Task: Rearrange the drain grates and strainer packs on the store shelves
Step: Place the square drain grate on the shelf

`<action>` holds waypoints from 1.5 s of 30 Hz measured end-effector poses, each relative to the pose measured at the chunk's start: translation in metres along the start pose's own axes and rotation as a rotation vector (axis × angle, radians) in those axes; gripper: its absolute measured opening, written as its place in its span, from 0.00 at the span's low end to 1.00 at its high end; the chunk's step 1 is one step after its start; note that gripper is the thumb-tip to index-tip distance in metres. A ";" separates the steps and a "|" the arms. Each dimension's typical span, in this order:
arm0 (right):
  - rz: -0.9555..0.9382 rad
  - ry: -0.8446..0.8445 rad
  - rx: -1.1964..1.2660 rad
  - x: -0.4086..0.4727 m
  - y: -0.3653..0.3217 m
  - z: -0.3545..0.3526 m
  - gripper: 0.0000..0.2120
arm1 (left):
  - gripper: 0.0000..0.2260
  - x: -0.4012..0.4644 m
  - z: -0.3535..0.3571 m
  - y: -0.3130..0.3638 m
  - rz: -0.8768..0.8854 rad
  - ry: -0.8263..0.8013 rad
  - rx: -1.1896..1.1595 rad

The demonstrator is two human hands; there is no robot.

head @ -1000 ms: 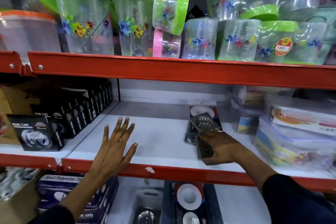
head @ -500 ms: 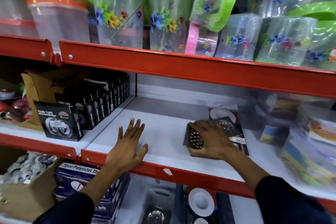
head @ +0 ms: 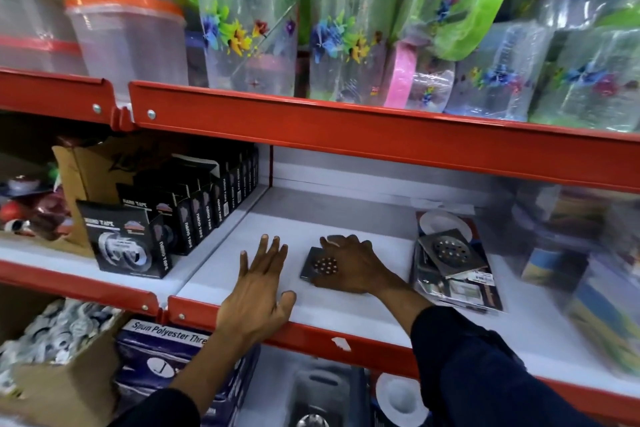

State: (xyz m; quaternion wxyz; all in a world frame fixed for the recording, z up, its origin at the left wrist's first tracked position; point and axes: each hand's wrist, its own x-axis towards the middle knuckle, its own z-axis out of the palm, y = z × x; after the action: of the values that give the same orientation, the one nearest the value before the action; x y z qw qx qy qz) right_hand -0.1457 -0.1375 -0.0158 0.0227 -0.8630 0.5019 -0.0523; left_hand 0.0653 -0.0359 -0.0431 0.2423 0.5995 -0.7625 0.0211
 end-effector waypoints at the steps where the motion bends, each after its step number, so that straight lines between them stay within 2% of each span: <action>1: 0.019 0.075 0.007 -0.007 0.007 -0.004 0.44 | 0.38 0.000 0.000 -0.002 0.003 0.006 0.004; 4: 0.175 0.425 -0.002 -0.034 0.050 -0.020 0.39 | 0.37 0.001 0.004 -0.003 0.022 0.018 0.003; 6: 0.338 0.501 -0.035 -0.050 0.081 -0.031 0.36 | 0.37 0.002 0.005 -0.004 0.027 0.021 0.000; 8: 0.520 0.425 -0.077 -0.062 0.112 -0.033 0.35 | 0.38 0.002 0.005 -0.003 0.029 0.014 -0.001; 10: 0.669 0.306 -0.044 -0.070 0.132 -0.030 0.40 | 0.38 0.002 0.004 -0.002 0.024 0.009 0.007; 13: 0.742 0.229 0.102 -0.076 0.145 -0.023 0.40 | 0.38 0.002 0.003 0.000 0.011 0.004 0.015; 15: 0.758 0.244 0.091 -0.078 0.147 -0.025 0.39 | 0.38 0.001 0.002 0.001 0.005 -0.004 0.023; 18: 0.655 0.424 -0.059 -0.076 0.138 -0.038 0.32 | 0.38 0.001 0.000 0.002 0.000 -0.008 0.022; 20: 0.412 0.532 -0.022 -0.069 0.122 -0.046 0.25 | 0.37 0.001 -0.001 0.002 -0.010 -0.012 0.025; 23: 0.040 0.391 0.230 -0.055 0.073 -0.051 0.24 | 0.37 0.002 -0.001 0.003 -0.005 -0.011 0.023; 26: -0.107 0.121 0.264 -0.033 0.030 -0.037 0.25 | 0.38 0.002 -0.001 0.003 -0.007 -0.003 0.019; 30: -0.082 -0.087 0.269 -0.007 0.014 -0.016 0.28 | 0.38 0.003 -0.003 0.003 -0.018 -0.004 0.035; 34: -0.070 -0.156 0.143 0.004 0.017 -0.007 0.46 | 0.38 0.004 -0.003 0.003 -0.026 -0.014 0.053; 37: -0.051 -0.125 0.142 -0.008 0.017 -0.013 0.52 | 0.37 0.004 -0.004 0.002 -0.024 -0.034 0.100; 42: -0.013 0.061 0.024 -0.050 0.020 -0.019 0.45 | 0.37 0.002 -0.003 0.002 -0.004 -0.058 0.136; 45: 0.082 0.155 -0.078 -0.077 0.034 -0.019 0.42 | 0.38 0.002 -0.004 0.006 0.038 -0.111 0.197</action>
State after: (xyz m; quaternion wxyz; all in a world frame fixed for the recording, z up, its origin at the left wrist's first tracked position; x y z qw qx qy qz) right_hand -0.2150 -0.0868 -0.0056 -0.0478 -0.8354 0.5386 -0.0986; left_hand 0.0613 -0.0346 -0.0371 0.1392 0.6059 -0.7804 0.0672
